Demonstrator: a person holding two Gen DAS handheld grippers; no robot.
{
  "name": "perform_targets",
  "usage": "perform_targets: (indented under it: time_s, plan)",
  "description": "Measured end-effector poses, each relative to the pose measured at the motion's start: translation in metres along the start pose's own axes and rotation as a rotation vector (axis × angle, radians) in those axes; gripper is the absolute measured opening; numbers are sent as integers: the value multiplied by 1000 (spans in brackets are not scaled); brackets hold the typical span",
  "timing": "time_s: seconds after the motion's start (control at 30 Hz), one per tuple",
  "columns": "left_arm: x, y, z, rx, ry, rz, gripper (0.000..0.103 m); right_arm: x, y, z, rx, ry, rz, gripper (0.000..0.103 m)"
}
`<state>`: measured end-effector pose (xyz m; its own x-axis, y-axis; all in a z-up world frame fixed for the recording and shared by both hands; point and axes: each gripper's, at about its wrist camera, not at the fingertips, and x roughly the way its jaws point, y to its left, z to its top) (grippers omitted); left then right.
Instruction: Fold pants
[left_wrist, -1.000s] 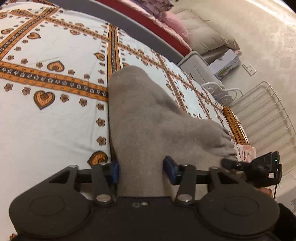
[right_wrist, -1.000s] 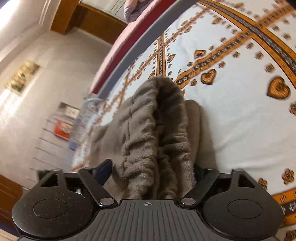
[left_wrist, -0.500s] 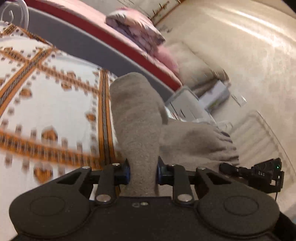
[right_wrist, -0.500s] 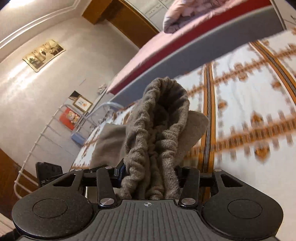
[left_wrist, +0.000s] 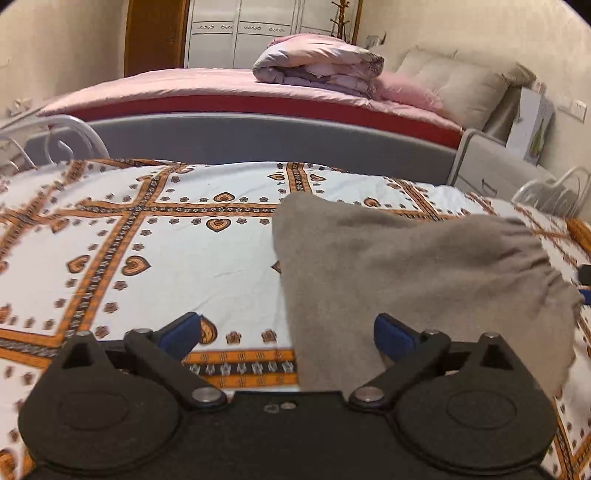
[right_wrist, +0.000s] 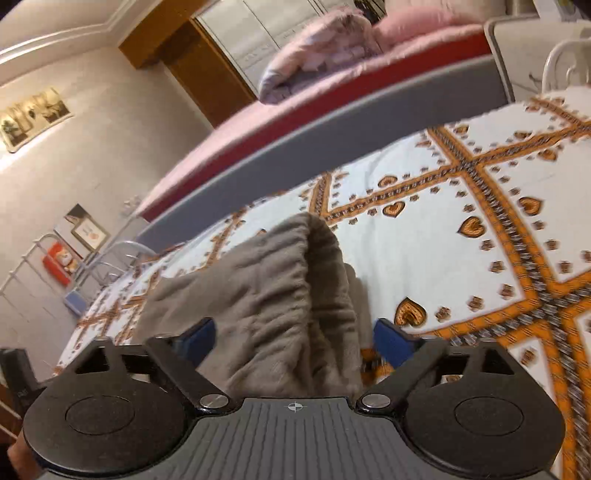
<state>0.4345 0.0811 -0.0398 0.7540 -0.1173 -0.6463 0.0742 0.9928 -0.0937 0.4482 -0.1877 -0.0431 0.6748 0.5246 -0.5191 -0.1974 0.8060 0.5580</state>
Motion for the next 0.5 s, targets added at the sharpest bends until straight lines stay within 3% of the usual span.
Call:
perform_targets:
  time_s: [0.03,0.23,0.33,0.5]
  plan:
    - [-9,-6,-1,7,-3,7,97,-10,2,-4,-20,-8,-10,103]
    - [-54,-43,-10,56,-10,-28,97,-65,25,-34,-188,16,-138,103]
    - [-86,-54,-24,27,-29,-59,97,-97,47,-47,-279,-9,-162,103]
    - [-133,-60,-49,-2,-45,-61,97,-131,56,-77,-290,-30,-198,103]
